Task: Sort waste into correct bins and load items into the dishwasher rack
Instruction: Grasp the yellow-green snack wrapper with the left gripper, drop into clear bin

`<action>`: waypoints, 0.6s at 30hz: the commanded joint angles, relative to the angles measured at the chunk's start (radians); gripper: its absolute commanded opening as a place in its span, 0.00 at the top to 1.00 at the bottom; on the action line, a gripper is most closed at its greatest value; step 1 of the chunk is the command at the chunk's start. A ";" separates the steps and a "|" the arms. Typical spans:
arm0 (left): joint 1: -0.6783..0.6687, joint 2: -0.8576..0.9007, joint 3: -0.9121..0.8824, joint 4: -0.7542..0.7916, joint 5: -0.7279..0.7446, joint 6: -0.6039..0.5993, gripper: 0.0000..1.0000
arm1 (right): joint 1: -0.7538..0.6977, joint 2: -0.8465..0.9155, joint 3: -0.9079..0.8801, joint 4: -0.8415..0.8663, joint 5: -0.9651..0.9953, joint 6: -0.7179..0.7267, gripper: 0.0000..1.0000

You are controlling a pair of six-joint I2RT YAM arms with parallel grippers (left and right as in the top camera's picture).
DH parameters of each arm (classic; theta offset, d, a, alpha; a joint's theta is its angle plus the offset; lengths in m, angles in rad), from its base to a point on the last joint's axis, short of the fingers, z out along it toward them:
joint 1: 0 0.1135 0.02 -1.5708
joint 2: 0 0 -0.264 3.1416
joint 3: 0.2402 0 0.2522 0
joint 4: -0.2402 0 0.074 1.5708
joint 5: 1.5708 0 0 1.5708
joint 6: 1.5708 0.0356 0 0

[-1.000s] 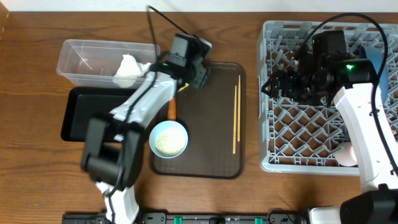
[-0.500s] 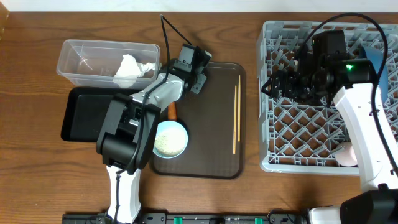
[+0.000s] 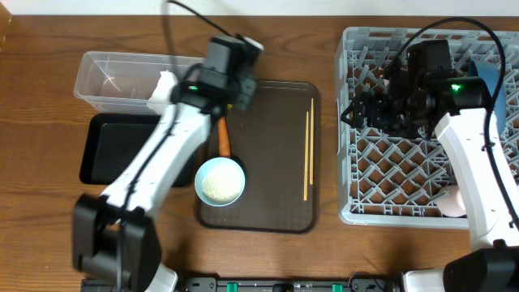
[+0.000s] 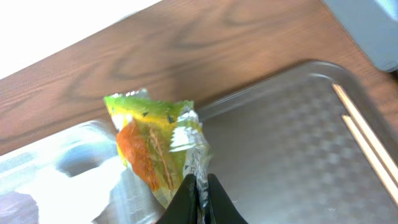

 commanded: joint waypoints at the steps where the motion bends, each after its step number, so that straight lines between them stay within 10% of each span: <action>1: 0.103 0.026 0.001 -0.029 -0.032 -0.008 0.94 | 0.006 -0.007 0.006 0.000 -0.011 0.012 0.07; 8: 0.282 0.139 0.001 -0.002 0.052 -0.008 0.92 | 0.006 -0.007 0.006 0.003 -0.011 0.012 0.07; 11: 0.310 0.129 0.008 0.003 0.051 -0.018 0.49 | 0.006 -0.007 0.006 0.001 -0.011 0.012 0.07; 18: 0.274 -0.020 0.030 -0.052 0.098 -0.058 0.45 | 0.006 -0.007 0.006 -0.002 -0.011 0.012 0.07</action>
